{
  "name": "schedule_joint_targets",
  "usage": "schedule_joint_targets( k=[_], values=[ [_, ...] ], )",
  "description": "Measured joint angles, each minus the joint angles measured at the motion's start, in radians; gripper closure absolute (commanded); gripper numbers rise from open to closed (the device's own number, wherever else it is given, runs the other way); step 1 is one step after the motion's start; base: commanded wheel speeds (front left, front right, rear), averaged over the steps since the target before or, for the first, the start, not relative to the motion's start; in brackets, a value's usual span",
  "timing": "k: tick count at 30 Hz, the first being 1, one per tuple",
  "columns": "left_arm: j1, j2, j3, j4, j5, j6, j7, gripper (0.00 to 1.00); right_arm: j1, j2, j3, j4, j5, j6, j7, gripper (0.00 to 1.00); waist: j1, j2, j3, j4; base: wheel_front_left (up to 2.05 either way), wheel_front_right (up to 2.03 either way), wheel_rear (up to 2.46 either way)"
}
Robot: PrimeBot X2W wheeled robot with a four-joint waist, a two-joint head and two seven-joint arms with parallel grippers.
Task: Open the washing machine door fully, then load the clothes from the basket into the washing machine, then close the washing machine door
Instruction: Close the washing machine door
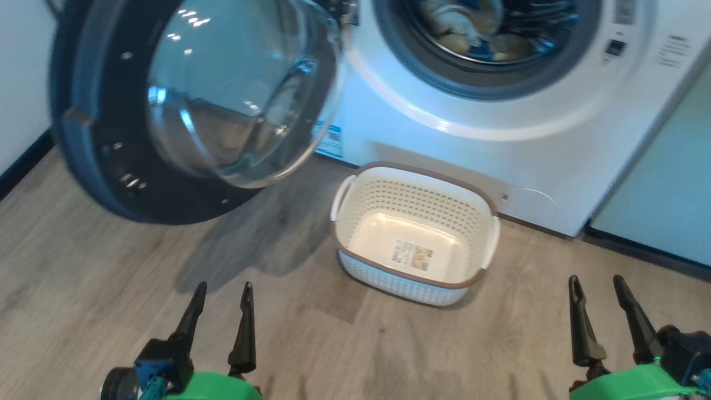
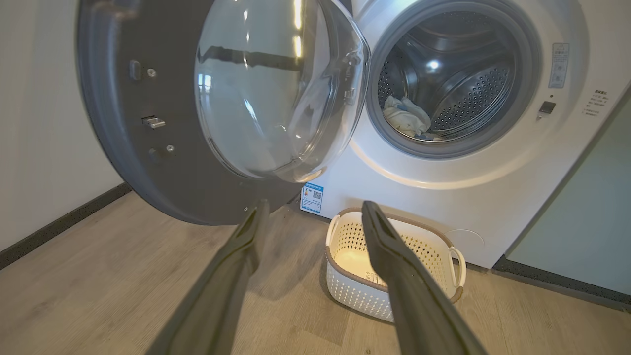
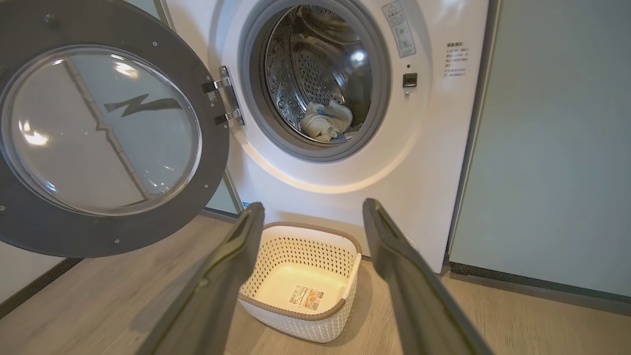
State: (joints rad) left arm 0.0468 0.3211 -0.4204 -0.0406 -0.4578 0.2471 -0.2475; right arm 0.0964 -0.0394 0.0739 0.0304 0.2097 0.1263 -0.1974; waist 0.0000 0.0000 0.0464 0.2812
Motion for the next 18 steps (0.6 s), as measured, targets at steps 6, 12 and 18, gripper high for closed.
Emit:
schedule_joint_targets(
  k=[6, 12, 18],
  values=[
    [0.004, -0.001, 0.007, -0.005, 0.0, -0.001, 0.0, 0.0, 0.001, 0.0, 0.008, 0.001, 0.0, 0.0, 0.009, 0.0, 0.0, 0.0, -0.011, 0.084, 0.0, 0.0, 0.0],
    [0.007, -0.002, 0.008, -0.005, 0.0, -0.001, 0.0, 0.0, 0.002, 0.0, 0.016, 0.003, 0.0, 0.0, 0.013, 0.0, 0.0, 0.0, -0.024, 0.135, 0.0, 0.0, 0.0],
    [0.034, -0.002, 0.007, -0.005, 0.002, -0.001, 0.0, 0.0, 0.005, 0.0, 0.024, 0.003, 0.0, 0.0, 0.013, 0.0, -0.0001, 0.0, -0.049, 0.161, 0.0, 0.0, 0.0]
  ],
)
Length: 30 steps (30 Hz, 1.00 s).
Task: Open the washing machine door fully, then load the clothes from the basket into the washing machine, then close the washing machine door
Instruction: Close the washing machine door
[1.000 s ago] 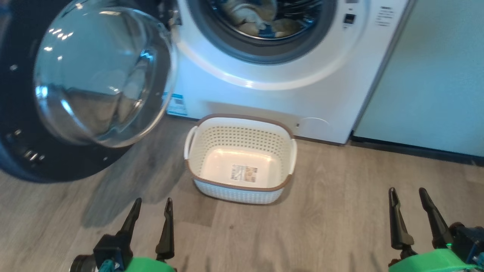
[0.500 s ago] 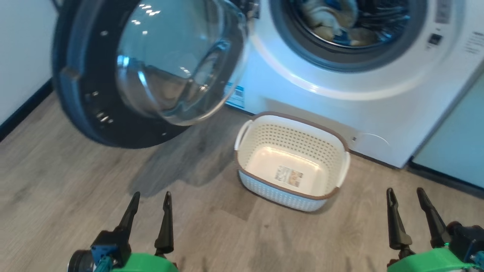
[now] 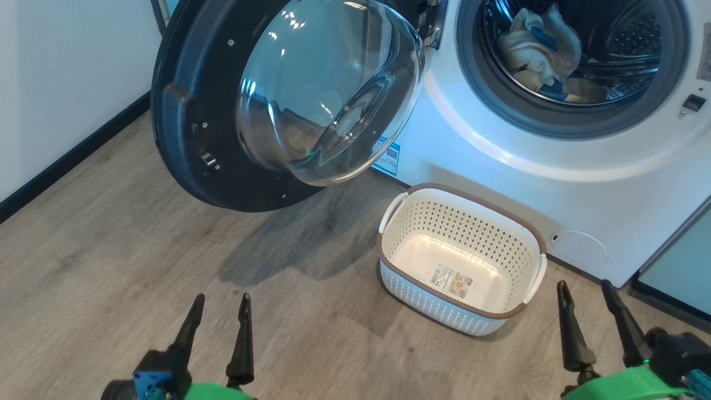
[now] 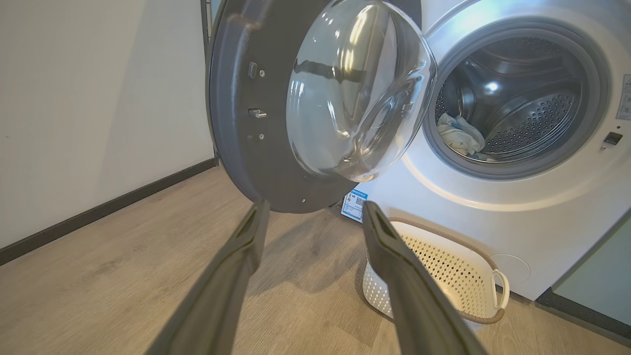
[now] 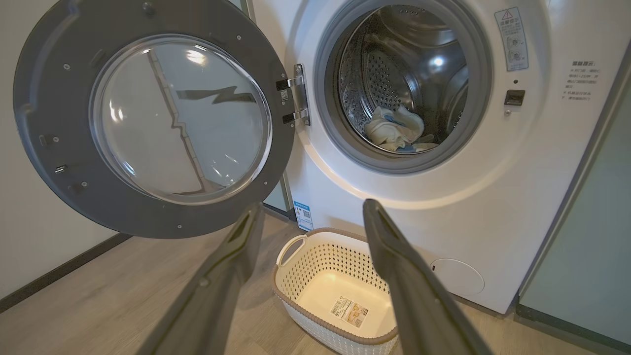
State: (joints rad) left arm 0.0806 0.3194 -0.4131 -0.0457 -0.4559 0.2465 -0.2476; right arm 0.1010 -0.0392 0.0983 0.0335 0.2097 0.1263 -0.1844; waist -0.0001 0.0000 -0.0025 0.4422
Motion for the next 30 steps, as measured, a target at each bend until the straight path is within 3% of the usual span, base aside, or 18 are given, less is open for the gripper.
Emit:
schedule_joint_targets(
  k=[12, 13, 15, 21, 25, 30],
  values=[
    [0.007, -0.002, 0.008, -0.025, -0.029, -0.009, 0.0, 0.0, 0.021, 0.0, 0.005, -0.005, 0.0, 0.0, 0.01, 0.0, 0.0, 0.0, 0.004, -0.015, 0.0, 0.0, 0.0],
    [0.007, -0.005, 0.013, -0.03, -0.039, -0.012, 0.0, 0.54, 0.021, 0.0, 0.004, -0.007, 0.0, 0.0, 0.01, 0.0, 0.0, 0.0, 0.005, -0.016, 0.0, 0.0, 0.0],
    [0.006, -0.014, 0.021, -0.045, -0.047, -0.037, 0.0, 1.0, 0.021, 0.0, 0.003, -0.009, 0.0, 0.0, 0.01, 0.0, 0.0, 0.0, 0.004, -0.017, 0.0, 0.0, 0.0],
    [0.005, -0.061, 0.065, -0.097, -0.159, -0.152, 0.0, 1.0, 0.021, 0.0, 0.001, -0.013, 0.0, 0.0, 0.018, 0.0, 0.0, 0.0, 0.003, -0.02, 0.0, 0.0, 0.0],
    [-0.01, -0.078, 0.129, -0.138, -0.293, -0.237, 0.0, 1.0, 0.021, 0.0, -0.005, -0.018, 0.0, 0.0, 0.021, 0.0, 0.0001, 0.0, 0.006, -0.018, 0.0, 0.0, 0.0],
    [-0.064, -0.075, 0.206, -0.221, -0.492, -0.306, 0.032, 1.0, 0.021, 0.001, -0.005, -0.028, 0.0, 0.0, 0.028, 0.0, 0.0, 0.0, 0.01, -0.017, 0.0, 0.0, 0.0]
  ],
)
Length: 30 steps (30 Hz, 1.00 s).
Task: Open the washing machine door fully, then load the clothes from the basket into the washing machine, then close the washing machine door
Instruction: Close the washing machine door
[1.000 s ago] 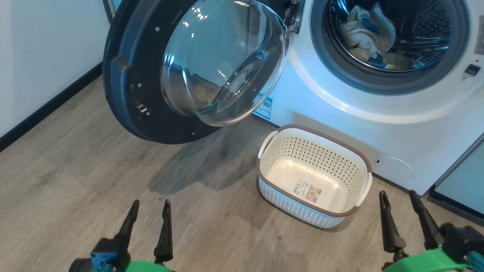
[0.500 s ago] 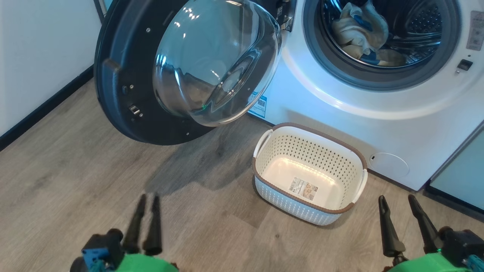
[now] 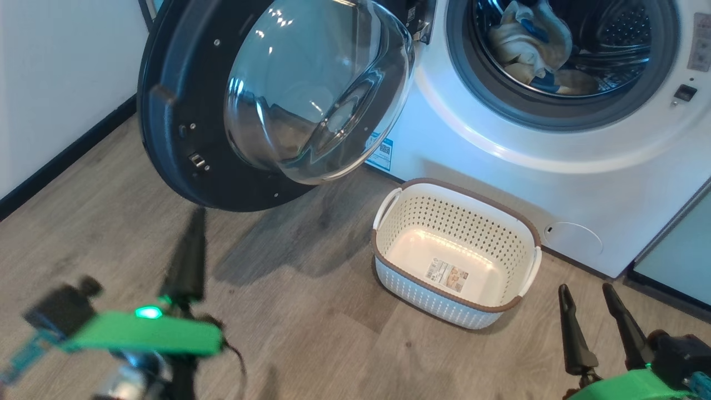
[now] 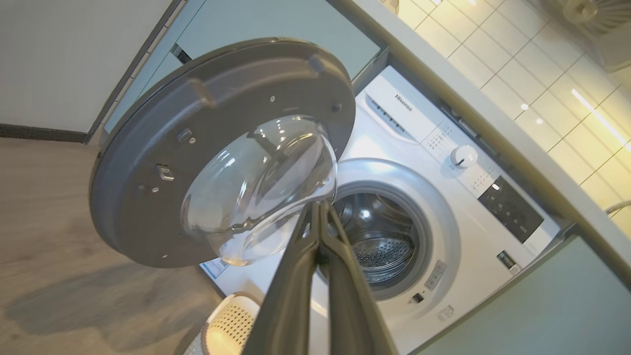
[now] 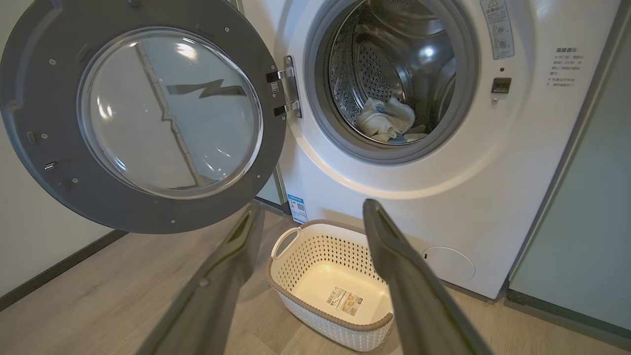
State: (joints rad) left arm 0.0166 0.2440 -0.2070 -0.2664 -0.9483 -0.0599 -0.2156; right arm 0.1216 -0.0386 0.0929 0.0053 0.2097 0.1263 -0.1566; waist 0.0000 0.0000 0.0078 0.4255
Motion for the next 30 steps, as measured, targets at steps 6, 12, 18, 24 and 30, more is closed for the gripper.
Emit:
schedule_joint_targets(
  k=[6, 12, 18, 24, 30],
  values=[
    [-0.133, 0.043, 0.175, -0.013, -0.321, -0.035, 0.086, 1.0, 0.0, 0.0, 0.0, -0.009, 0.0, 0.0, 0.009, 0.0, 0.0, 0.0, 0.013, -0.003, 0.0, 0.0, 0.0],
    [-0.3, 0.13, 0.344, 0.117, -0.59, -0.048, 0.18, 1.0, -0.005, 0.0, 0.0, -0.023, -0.011, 0.0, 0.026, 0.0, 0.0001, 0.0, 0.035, -0.022, 0.0, 0.0, 0.0],
    [-0.399, 0.191, 0.431, 0.313, -0.736, -0.063, 0.266, 1.0, -0.006, 0.0, -0.001, -0.04, -0.029, 0.0, 0.044, 0.0, 0.0001, 0.0, 0.061, -0.051, 0.0, 0.0, 0.0],
    [-0.472, 0.217, 0.495, 0.5, -0.841, -0.063, 0.353, 1.0, -0.01, 0.0, -0.004, -0.068, -0.048, 0.0, 0.071, 0.0, 0.0001, 0.0, 0.089, -0.088, 0.0, 0.0, 0.0],
    [-0.526, 0.217, 0.559, 0.613, -0.885, -0.064, 0.406, 1.0, -0.025, 0.0, -0.007, -0.096, -0.064, 0.0, 0.096, 0.0, 0.0001, 0.0, 0.116, -0.119, 0.0, 0.0, 0.0]
  ],
)
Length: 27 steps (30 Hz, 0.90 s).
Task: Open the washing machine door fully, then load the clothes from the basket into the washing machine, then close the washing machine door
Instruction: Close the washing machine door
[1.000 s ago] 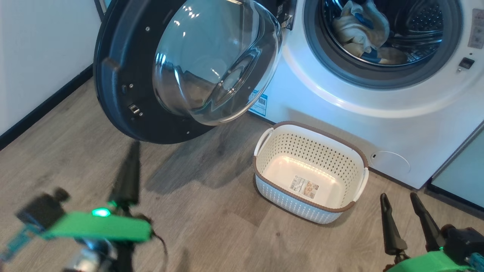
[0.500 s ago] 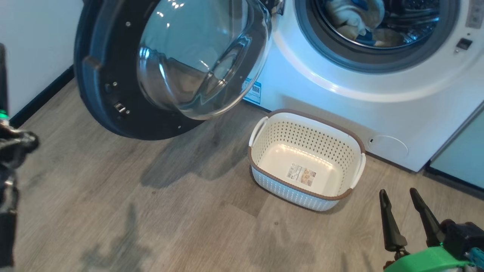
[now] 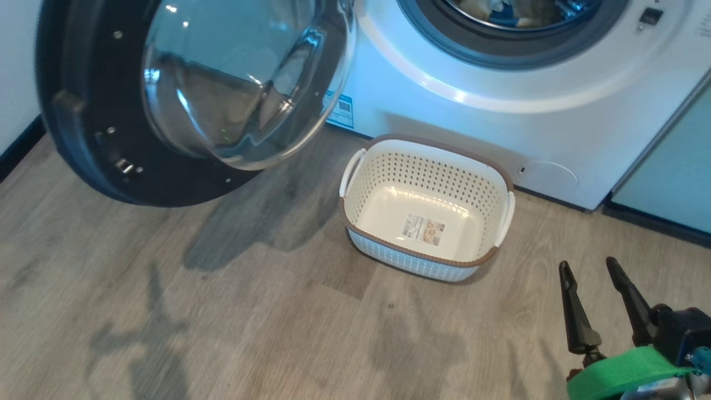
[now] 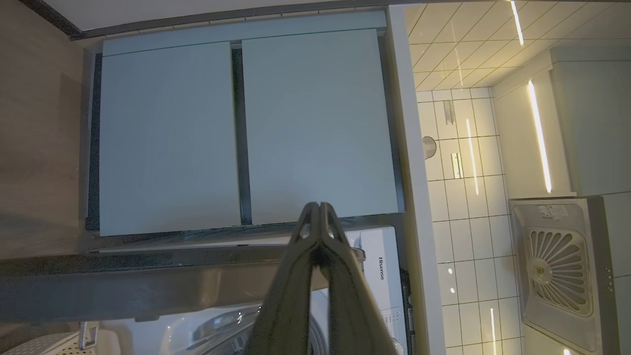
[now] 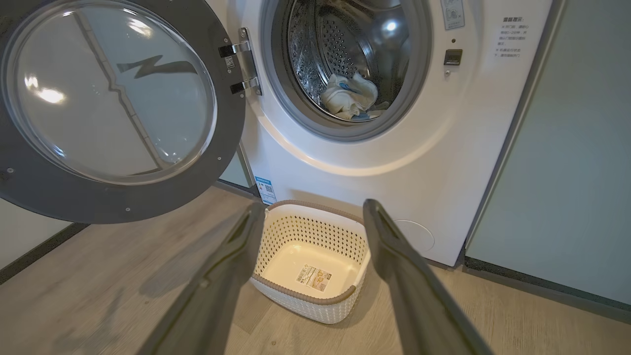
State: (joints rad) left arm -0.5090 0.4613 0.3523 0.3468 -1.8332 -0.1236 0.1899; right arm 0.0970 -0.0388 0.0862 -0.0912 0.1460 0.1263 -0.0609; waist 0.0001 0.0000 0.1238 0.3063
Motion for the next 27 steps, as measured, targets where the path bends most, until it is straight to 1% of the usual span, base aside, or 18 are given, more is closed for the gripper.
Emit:
schedule_joint_targets(
  k=[7, 12, 18, 27],
  values=[
    [-0.024, -0.002, 0.058, 0.123, 0.004, 0.0, 0.04, 1.0, -0.005, 0.0, -0.003, -0.036, -0.026, 0.0, 0.028, 0.0, 0.0, 0.0, 0.034, -0.041, 0.0, 0.0, 0.0],
    [-0.041, -0.017, 0.082, 0.197, 0.03, 0.0, 0.061, 1.0, -0.005, 0.0, -0.004, -0.062, -0.037, 0.0, 0.046, 0.0, 0.0, 0.0, 0.057, -0.062, 0.0, 0.0, 0.0],
    [-0.069, -0.039, 0.096, 0.228, 0.064, 0.0, 0.095, 1.0, -0.005, 0.0, 0.002, -0.077, -0.049, 0.0, 0.058, 0.0, 0.0, 0.0, 0.078, -0.077, 0.0, 0.0, 0.0],
    [-0.113, -0.052, 0.093, 0.25, 0.119, 0.0, 0.13, 1.0, -0.034, 0.0, 0.007, -0.089, -0.051, 0.0, 0.064, 0.0, 0.0, 0.0, 0.113, -0.091, 0.0, 0.0, 0.0]
  ],
)
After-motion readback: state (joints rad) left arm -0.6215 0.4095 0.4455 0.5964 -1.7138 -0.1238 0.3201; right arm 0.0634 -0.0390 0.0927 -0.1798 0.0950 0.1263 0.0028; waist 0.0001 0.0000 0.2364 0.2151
